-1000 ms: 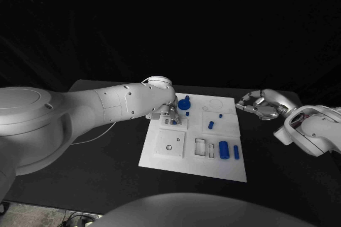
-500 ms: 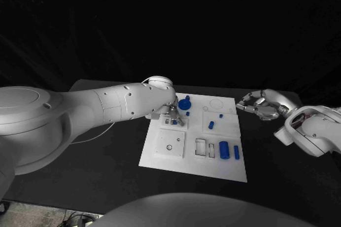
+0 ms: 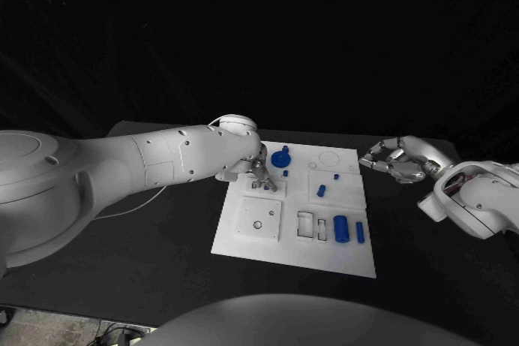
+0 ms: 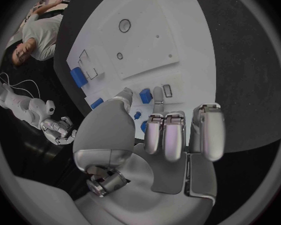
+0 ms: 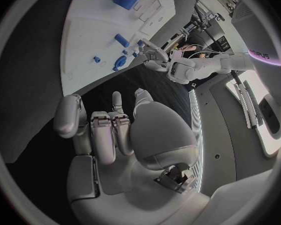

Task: Assemble the parts on the task board

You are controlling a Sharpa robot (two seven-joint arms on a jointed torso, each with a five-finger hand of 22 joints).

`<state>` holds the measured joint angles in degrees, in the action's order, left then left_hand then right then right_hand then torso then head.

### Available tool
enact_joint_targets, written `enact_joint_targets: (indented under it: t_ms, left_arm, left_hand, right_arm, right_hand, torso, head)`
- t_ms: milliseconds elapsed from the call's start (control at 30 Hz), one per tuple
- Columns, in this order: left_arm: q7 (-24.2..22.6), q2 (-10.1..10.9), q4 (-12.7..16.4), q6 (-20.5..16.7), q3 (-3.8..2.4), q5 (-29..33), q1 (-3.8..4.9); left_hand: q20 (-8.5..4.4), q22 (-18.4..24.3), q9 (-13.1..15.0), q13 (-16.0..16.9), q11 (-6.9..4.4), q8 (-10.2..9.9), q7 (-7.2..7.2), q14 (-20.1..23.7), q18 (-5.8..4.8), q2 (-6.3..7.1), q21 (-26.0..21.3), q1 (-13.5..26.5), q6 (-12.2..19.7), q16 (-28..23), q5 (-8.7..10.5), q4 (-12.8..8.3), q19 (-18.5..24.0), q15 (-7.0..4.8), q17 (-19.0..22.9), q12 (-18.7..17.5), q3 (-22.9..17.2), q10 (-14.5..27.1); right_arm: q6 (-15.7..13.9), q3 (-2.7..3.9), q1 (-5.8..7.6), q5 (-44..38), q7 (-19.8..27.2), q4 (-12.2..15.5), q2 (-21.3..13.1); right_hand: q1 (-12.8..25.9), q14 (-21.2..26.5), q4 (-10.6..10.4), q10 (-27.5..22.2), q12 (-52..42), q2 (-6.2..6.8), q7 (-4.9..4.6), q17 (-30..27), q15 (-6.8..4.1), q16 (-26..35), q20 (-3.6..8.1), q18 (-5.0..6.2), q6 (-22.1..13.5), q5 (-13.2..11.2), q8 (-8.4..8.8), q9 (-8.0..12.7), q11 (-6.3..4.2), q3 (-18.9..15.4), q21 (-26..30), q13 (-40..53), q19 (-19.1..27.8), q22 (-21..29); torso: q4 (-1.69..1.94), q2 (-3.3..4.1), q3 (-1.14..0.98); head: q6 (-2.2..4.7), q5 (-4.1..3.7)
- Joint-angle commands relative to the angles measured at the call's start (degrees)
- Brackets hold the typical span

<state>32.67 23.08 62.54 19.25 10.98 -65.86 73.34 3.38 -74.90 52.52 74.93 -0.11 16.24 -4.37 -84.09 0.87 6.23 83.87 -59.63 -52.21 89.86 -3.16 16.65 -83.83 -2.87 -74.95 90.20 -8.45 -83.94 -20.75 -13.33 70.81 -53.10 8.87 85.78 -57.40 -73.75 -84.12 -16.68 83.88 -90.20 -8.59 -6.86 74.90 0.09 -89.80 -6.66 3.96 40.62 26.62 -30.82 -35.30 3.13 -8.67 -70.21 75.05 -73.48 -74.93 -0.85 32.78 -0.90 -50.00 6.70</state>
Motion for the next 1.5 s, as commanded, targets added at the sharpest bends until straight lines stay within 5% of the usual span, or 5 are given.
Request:
enact_joint_targets:
  t_ms: [33, 433, 733, 933, 1500]
  left_arm:
    - [1.03, 0.56, 0.73, 0.12, -0.09, 0.46, 0.98]
    - [1.79, 4.88, 5.38, 5.17, -0.41, 8.73, 7.41]
    - [2.25, 5.91, 3.39, 7.45, -0.58, 15.68, 10.37]
    - [1.3, 4.17, -0.11, 5.58, -0.51, 11.15, 9.29]
    - [-1.1, -2.89, -12.66, 2.14, -0.59, 2.2, 4.15]
  left_hand:
    - [0.37, -13.13, 0.45, 15.07, 0.2, 0.64, 0.23, -5.91, 0.61, 0.01, 0.16, -0.51, -0.66, 0.14, 0.21, 0.02, -2.87, 0.2, -15.05, -0.2, 0.54, -6.06]
    - [-0.12, -12.95, 1.45, 15.07, -0.62, 2.83, 1.29, -5.91, 0.75, 0.66, -0.45, -2.19, -3.9, 0.14, 0.33, 0.19, -2.54, -0.41, -15.05, -0.2, 3.51, -6.06]
    - [-1.02, -13.04, 3.88, 15.07, -1.86, 6.47, 2.83, -5.91, 0.7, -2.74, -0.25, -4.91, -6.77, 0.14, -3.82, 0.05, -2.64, -1.38, -15.05, -0.2, 3.03, -6.06]
    - [-1.17, -13.3, 4.25, 15.07, -1.87, 6.49, 2.77, -5.91, 0.5, -3.48, 0.57, -5.86, -5.68, 0.14, -7.02, 0.04, -3.09, -1.45, -15.05, -0.2, 2.99, -6.06]
    - [-1.39, -13.57, 5.17, 15.07, -2.13, 7.53, 3.08, -5.91, 0.29, -3.54, 1.48, -5.96, -5.93, 0.14, -8.16, -0.01, -3.63, -1.69, -15.05, -0.2, 3.34, -6.06]
  right_arm:
    - [0.58, 0.0, -0.06, -0.12, 0.49, -0.04, 0.02]
    - [0.5, 0.0, -0.16, -0.12, 0.4, -0.18, -0.17]
    - [0.62, -0.01, -0.18, -0.12, 0.31, -0.37, 0.04]
    - [0.73, -0.01, -0.18, -0.13, 0.29, -0.34, 0.24]
    - [0.91, 0.01, -0.18, -0.14, 0.27, -0.11, 0.43]
  right_hand:
    - [-0.11, -5.88, 0.27, 6.12, 0.2, -0.24, 0.01, 15.1, 0.18, -0.2, -0.07, 1.12, -0.3, 0.24, 0.36, 0.1, -0.1, 0.0, 0.32, 14.95, 0.29, -8.32]
    - [-0.07, -5.88, 0.2, 6.12, 0.2, -0.26, -0.02, 15.1, 0.19, -0.2, -0.07, 1.11, -0.23, 0.24, 0.33, 0.09, -0.08, -0.01, 0.29, 14.95, 0.25, -8.33]
    - [-0.04, -5.88, 0.17, 6.12, 0.2, -0.28, -0.02, 15.1, 0.19, -0.2, -0.07, 1.11, -0.2, 0.24, 0.33, 0.1, -0.07, -0.02, 0.29, 14.95, 0.25, -8.33]
    - [-0.04, -5.88, 0.17, 6.12, 0.2, -0.28, -0.02, 15.1, 0.19, -0.2, -0.07, 1.11, -0.2, 0.24, 0.33, 0.1, -0.07, -0.02, 0.29, 14.95, 0.25, -8.33]
    - [0.01, -5.88, 0.13, 6.12, 0.2, -0.29, -0.03, 15.1, 0.2, -0.2, -0.08, 1.12, -0.17, 0.24, 0.32, 0.1, -0.06, -0.05, 0.34, 14.95, 0.28, -8.32]
  torso:
    - [-0.05, -0.03, -0.01]
    - [0.01, -0.01, 0.0]
    - [-0.06, 0.05, -0.01]
    - [-0.1, 0.15, 0.02]
    - [-0.06, 0.05, -0.01]
  head:
    - [0.0, -0.07]
    - [0.0, -0.58]
    - [0.0, -0.33]
    - [0.0, -0.31]
    - [0.0, -0.6]
